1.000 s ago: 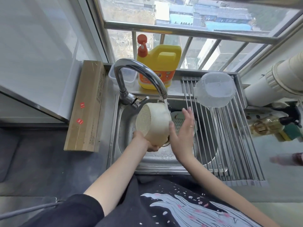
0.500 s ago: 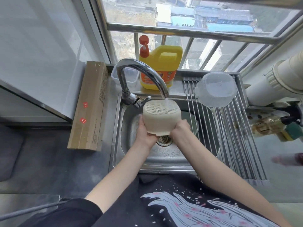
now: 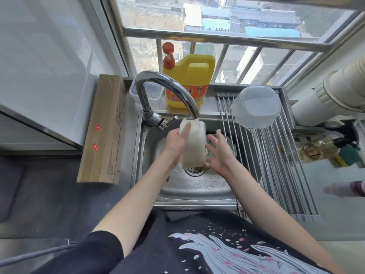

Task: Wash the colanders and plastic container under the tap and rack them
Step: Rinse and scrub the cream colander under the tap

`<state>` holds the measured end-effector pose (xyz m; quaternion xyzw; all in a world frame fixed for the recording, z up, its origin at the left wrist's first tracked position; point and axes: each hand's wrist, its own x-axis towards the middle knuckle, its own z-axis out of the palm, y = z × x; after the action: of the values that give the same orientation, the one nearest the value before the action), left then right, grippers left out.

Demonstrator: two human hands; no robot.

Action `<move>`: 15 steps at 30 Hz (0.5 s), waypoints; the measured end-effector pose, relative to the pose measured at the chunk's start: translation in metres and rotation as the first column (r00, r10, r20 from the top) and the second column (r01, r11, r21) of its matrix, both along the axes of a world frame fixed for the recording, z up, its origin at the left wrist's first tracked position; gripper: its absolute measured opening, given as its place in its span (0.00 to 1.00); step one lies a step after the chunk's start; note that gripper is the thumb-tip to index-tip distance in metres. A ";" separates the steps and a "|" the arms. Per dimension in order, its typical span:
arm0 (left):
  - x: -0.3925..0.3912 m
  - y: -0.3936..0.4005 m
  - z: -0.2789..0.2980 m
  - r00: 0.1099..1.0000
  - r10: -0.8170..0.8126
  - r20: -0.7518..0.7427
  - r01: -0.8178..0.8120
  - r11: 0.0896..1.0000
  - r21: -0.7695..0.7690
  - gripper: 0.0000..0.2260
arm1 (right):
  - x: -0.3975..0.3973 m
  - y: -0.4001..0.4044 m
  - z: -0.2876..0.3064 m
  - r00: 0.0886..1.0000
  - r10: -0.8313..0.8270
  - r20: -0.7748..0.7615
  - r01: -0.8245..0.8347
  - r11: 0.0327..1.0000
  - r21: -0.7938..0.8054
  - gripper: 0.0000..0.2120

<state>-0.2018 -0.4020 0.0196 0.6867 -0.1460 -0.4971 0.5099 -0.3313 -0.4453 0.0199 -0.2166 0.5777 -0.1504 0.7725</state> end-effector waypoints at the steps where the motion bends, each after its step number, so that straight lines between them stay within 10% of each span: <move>1: -0.001 -0.003 0.002 0.986 -0.035 0.164 0.032 0.999 0.021 0.19 | 0.006 0.001 0.004 0.999 0.045 0.002 -0.044 0.998 -0.045 0.27; 9: -0.016 0.008 0.019 0.853 -0.182 0.489 0.239 0.969 -0.057 0.25 | 0.023 -0.004 -0.003 0.988 -0.157 0.016 0.157 0.984 -0.089 0.35; 15: 0.011 0.024 0.008 0.961 -0.157 0.229 0.174 0.983 -0.057 0.25 | 0.004 -0.016 -0.005 1.000 -0.002 -0.006 0.001 0.998 -0.066 0.19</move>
<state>-0.1912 -0.3778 0.0280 0.7036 -0.2783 -0.4516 0.4729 -0.3277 -0.4616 0.0151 -0.2418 0.5749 -0.1692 0.7631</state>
